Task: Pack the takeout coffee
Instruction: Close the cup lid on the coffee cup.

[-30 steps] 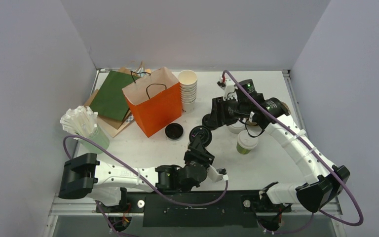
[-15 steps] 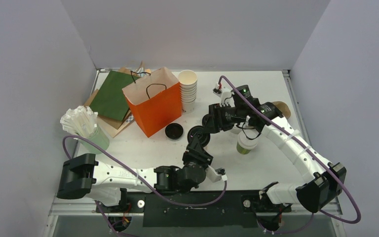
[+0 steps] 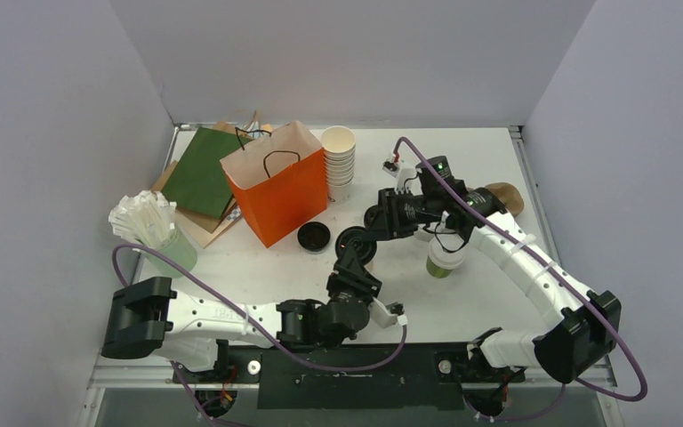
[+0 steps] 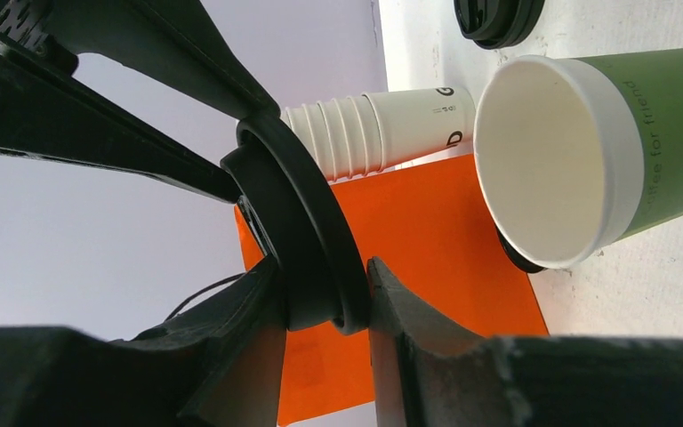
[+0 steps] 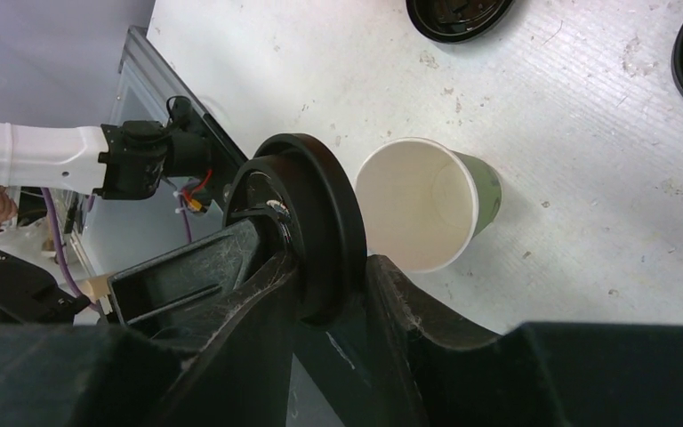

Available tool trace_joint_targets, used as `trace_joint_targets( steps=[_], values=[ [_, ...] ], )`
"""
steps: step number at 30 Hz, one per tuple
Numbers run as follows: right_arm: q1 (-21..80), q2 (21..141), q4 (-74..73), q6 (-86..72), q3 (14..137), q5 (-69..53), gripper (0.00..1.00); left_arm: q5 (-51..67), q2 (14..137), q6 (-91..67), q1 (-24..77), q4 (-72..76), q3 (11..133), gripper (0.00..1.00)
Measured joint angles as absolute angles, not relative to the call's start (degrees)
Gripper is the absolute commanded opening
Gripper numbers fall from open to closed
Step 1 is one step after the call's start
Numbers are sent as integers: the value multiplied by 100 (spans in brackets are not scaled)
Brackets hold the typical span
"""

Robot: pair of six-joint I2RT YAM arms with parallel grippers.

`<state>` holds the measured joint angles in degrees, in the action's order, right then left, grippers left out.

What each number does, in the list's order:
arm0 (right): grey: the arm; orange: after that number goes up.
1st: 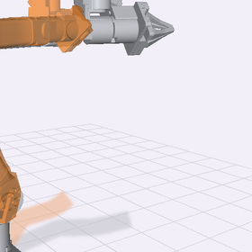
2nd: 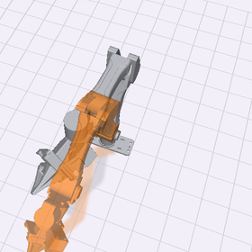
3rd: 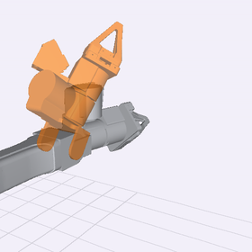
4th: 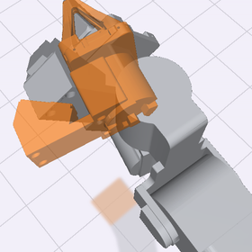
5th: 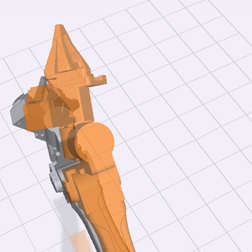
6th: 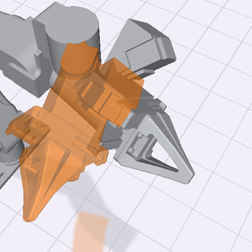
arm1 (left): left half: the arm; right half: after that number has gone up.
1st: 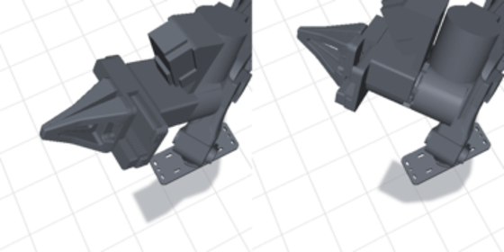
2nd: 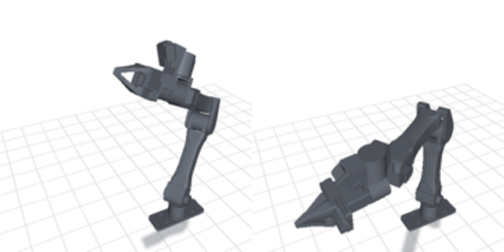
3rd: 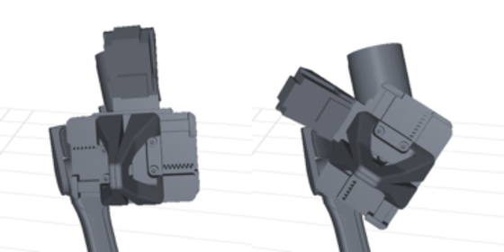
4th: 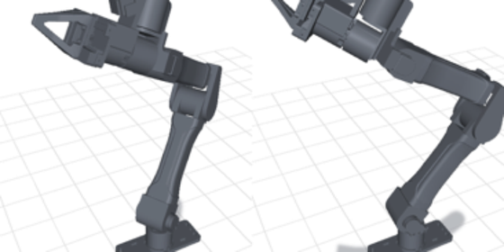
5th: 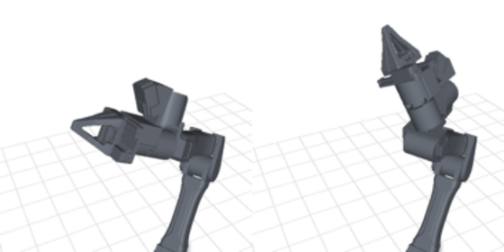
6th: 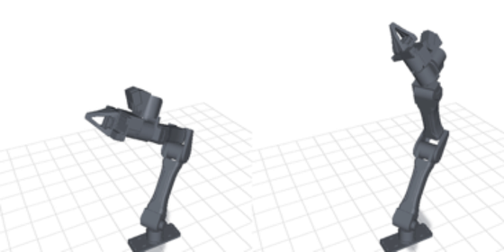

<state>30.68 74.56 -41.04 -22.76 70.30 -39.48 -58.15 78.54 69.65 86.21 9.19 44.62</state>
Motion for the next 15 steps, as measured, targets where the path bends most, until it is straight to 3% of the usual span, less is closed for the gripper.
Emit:
trace_joint_targets(
  steps=[7, 15],
  values=[
    [2875, 7456, -3795, -2447, 6659, -4268, 24, -5806, 7854, 6928, 8639, 897, 4405, 66],
    [2491, 7448, -3461, -2661, 6276, -4703, 24, -5793, 7725, 6729, 8674, 849, 4405, 79]
  ],
)
